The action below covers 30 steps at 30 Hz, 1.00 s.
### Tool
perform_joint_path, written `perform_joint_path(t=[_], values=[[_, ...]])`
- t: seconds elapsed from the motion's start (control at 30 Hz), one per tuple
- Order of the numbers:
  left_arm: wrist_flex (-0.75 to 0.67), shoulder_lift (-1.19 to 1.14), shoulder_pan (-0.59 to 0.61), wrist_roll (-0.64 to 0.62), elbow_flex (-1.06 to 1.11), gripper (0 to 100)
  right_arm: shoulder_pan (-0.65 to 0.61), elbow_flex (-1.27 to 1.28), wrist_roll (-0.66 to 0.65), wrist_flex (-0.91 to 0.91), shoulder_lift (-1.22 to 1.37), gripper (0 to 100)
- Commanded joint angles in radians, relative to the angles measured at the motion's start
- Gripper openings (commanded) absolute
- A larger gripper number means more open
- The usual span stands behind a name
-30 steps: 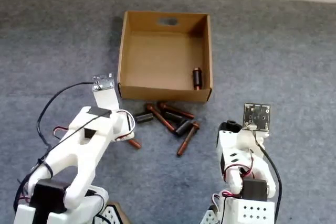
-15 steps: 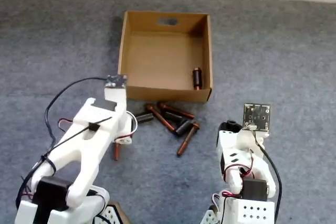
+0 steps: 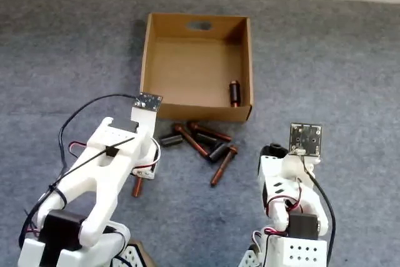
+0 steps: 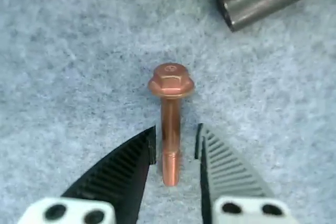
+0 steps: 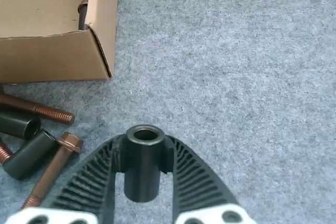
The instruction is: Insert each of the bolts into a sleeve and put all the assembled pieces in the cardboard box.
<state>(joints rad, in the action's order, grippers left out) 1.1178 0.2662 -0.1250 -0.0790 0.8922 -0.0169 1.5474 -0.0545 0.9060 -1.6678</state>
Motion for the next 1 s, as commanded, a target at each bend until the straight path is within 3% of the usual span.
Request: perform_joint_path(t=[0.0, 0.77, 0.97], values=[[-0.041, 0.005, -0.002, 0.011, -0.005, 10, -0.007, -0.007, 0.006, 0.002, -0.01, 0.6], [-0.049, 0.005, -0.002, 0.014, -0.004, 9, -0.007, -0.007, 0.008, 0.002, -0.01, 0.6], [-0.048, 0.005, 0.001, 0.009, -0.001, 23, -0.007, -0.007, 0.008, 0.002, -0.01, 0.6]])
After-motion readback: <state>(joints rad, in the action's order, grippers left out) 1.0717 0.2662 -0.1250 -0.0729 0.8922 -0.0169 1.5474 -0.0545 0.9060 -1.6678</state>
